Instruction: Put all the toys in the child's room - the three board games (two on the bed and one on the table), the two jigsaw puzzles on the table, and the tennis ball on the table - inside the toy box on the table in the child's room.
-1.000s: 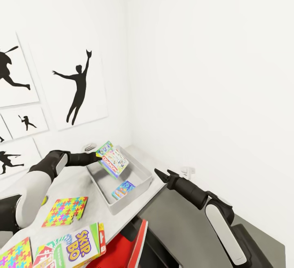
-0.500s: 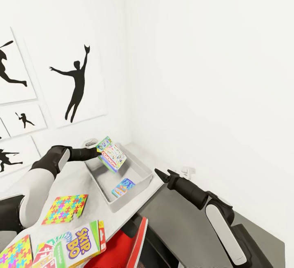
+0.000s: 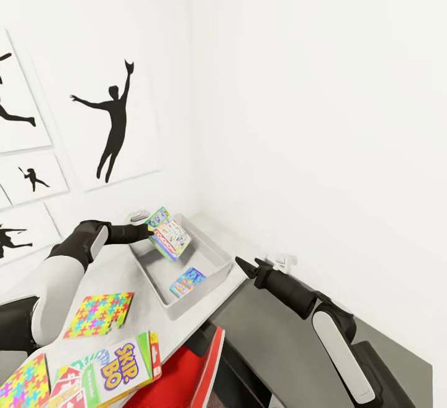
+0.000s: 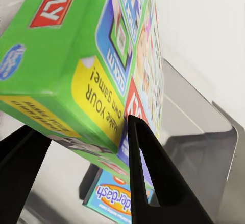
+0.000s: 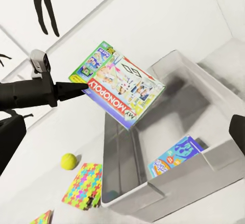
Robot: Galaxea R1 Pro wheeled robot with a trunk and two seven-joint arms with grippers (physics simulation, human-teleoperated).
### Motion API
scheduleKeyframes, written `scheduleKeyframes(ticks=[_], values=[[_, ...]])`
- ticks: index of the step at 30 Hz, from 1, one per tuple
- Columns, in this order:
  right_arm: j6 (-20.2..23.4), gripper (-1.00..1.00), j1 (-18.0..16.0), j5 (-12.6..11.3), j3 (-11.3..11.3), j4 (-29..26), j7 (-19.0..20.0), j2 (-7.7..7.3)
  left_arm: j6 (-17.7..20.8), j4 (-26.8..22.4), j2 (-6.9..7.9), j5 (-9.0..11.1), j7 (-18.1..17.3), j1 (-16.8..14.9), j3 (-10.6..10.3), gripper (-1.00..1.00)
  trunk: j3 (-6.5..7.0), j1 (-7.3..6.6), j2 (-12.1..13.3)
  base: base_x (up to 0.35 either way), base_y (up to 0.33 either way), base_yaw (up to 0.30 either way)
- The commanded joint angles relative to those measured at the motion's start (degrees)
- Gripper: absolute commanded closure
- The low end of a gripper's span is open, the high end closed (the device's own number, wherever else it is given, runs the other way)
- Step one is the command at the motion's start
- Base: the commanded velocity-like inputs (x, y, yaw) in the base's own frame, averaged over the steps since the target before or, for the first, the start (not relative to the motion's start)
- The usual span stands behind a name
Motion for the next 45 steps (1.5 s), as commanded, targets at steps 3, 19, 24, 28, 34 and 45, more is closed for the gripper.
scheduleKeyframes(ticks=[3,19,24,28,34,45], values=[[0.24,-1.0,-0.06,-0.32,0.02,-0.03,-0.03,-0.03,0.34,-0.06,0.05,-0.7,-0.38,-0.06,0.47,1.0,-0.42,0.04,-0.14,0.0,0.0,0.0],[0.24,-1.0,-0.06,-0.32,0.02,-0.03,0.08,-0.12,0.59,-2.01,-0.04,-0.87,-0.37,-0.06,0.52,1.0,-1.93,0.04,-0.14,0.0,0.0,0.0],[0.24,-1.0,-0.06,-0.32,0.02,-0.03,0.11,-0.12,0.37,-2.29,-0.01,-0.91,0.31,-0.14,0.51,1.0,-2.4,0.04,-0.14,0.0,0.0,0.0],[0.24,-1.0,-0.06,-0.32,0.02,-0.03,0.1,-0.12,0.34,-2.33,-0.12,-0.88,2.3,-0.15,0.51,1.0,-2.78,0.04,-0.14,0.0,0.0,0.0],[0.24,-1.0,-0.06,-0.32,0.02,0.03,0.07,-0.12,0.29,-2.34,-0.19,-0.85,3.26,-0.15,0.52,1.0,-3.34,0.04,-0.14,0.0,0.0,0.0],[0.24,-1.0,-0.06,-0.32,0.02,0.11,0.07,-0.12,0.29,-3.2,-0.17,-0.77,3.23,-0.15,0.52,1.0,-4.38,0.04,-0.14,0.0,0.0,0.0]])
